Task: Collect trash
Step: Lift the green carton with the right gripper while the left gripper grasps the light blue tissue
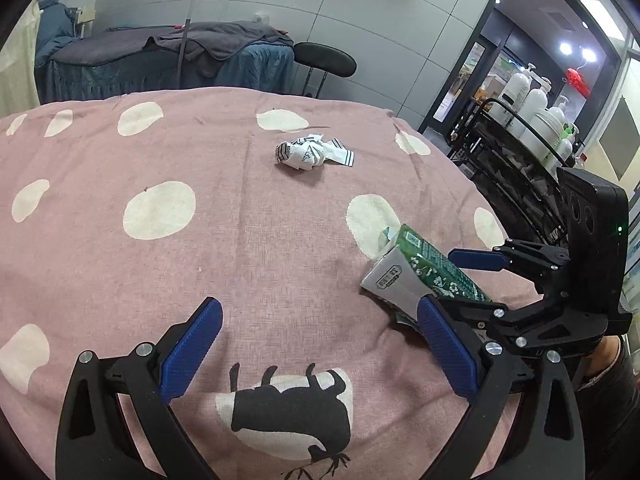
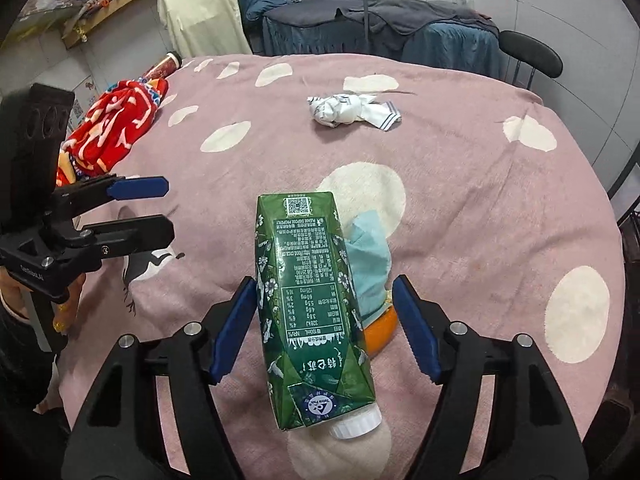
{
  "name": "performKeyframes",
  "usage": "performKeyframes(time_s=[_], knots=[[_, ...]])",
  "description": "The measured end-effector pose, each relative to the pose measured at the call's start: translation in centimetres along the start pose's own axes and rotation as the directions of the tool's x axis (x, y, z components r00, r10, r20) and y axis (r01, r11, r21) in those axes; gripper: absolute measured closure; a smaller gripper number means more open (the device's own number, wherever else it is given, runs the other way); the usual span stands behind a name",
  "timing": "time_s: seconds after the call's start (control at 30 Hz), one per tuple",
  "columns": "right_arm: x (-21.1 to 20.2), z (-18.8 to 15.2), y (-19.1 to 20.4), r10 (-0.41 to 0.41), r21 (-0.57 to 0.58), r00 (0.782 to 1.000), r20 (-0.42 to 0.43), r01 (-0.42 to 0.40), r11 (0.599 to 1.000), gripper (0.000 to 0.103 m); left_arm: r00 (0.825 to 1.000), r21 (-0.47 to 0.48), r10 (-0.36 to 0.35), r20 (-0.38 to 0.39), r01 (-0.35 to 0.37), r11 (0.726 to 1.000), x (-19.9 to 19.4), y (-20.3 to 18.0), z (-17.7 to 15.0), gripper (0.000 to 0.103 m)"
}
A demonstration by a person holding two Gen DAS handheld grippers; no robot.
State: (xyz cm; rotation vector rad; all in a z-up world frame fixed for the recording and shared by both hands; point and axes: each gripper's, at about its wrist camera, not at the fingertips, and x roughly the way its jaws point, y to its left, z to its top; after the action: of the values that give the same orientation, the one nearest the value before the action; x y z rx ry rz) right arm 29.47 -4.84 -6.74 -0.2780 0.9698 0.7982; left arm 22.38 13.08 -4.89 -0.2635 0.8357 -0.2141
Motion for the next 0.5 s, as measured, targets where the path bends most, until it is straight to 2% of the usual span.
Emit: performKeyframes(time_s=[0.07, 0.17, 0.33, 0.5], knots=[[0.7, 0.1, 0.9, -0.002, -0.031, 1.0, -0.028, 0.001, 1.0, 0.05, 1.0, 0.005, -0.003, -0.002, 0.003, 1.0, 0.0, -0.1, 0.0, 0.007], [1.9, -0.2, 1.6, -0.016, -0.048, 0.998, -0.061, 0.013, 0.999, 0.052, 1.0, 0.01, -0.004, -0.005, 0.004, 1.0, 0.0, -0.3, -0.2, 0.007], [-1.1, -0.1, 1.0, 0.004, 0.008, 1.0, 0.031, -0.004, 1.0, 0.053, 1.0, 0.027, 0.001, -0.013, -0.001, 1.0, 0.0, -0.5, -0.5, 0.007], [-6.2, -1.2, -0.6, -0.022, 0.097, 0.99, 0.139, 0.008, 0.995, 0.054, 0.999, 0.131, -0.001, -0.034, 0.005, 0.991, 0.7, -3.1, -0.1, 0.007]])
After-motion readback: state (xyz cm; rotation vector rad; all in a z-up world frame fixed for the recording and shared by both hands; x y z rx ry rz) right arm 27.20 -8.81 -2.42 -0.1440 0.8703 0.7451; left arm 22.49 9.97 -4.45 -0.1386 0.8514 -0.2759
